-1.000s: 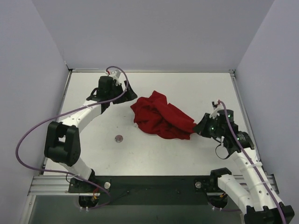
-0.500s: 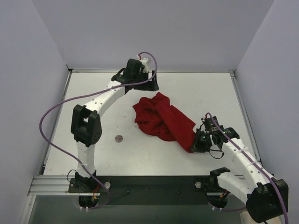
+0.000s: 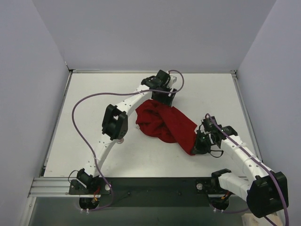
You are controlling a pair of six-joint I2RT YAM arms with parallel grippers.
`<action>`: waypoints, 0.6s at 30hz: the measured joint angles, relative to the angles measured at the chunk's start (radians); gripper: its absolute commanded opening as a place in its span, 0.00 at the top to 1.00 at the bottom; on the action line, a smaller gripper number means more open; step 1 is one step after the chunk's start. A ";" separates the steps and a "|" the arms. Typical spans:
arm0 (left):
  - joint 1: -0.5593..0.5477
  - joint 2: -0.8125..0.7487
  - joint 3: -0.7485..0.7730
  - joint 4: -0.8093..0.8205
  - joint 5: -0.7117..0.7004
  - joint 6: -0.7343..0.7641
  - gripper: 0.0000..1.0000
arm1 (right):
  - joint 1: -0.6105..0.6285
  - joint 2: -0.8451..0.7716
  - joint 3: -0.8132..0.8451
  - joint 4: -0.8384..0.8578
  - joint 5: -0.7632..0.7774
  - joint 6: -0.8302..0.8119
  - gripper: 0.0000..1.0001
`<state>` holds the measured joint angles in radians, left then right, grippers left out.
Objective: Pin the brooch onto the clothing
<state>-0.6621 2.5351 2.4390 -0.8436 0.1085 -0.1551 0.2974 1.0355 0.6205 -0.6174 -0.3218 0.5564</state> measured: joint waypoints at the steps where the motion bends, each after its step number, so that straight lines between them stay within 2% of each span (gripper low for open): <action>1: 0.000 0.003 -0.009 -0.005 0.000 0.003 0.19 | 0.000 0.005 0.005 0.000 0.002 0.000 1.00; 6: 0.008 0.026 -0.011 -0.001 -0.001 -0.001 0.37 | 0.000 0.035 0.026 0.002 0.010 -0.007 1.00; 7: 0.010 0.029 -0.013 0.008 -0.001 -0.006 0.49 | 0.000 0.039 0.027 0.002 0.011 -0.007 1.00; 8: 0.010 0.031 -0.016 0.020 -0.001 -0.010 0.56 | 0.000 0.043 0.028 0.003 0.011 -0.008 1.00; 10: 0.011 0.033 -0.025 0.048 0.000 -0.026 0.76 | 0.000 0.050 0.029 0.004 0.018 -0.010 1.00; 11: 0.011 0.033 -0.027 0.058 0.001 -0.029 1.00 | 0.000 0.052 0.029 0.005 0.020 -0.011 1.00; 18: 0.013 0.034 -0.026 0.125 0.023 -0.043 1.00 | -0.011 0.071 0.102 -0.001 0.047 -0.050 1.00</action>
<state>-0.6495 2.5694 2.4126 -0.7189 0.1314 -0.1978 0.2867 1.1069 0.7223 -0.6182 -0.2752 0.5068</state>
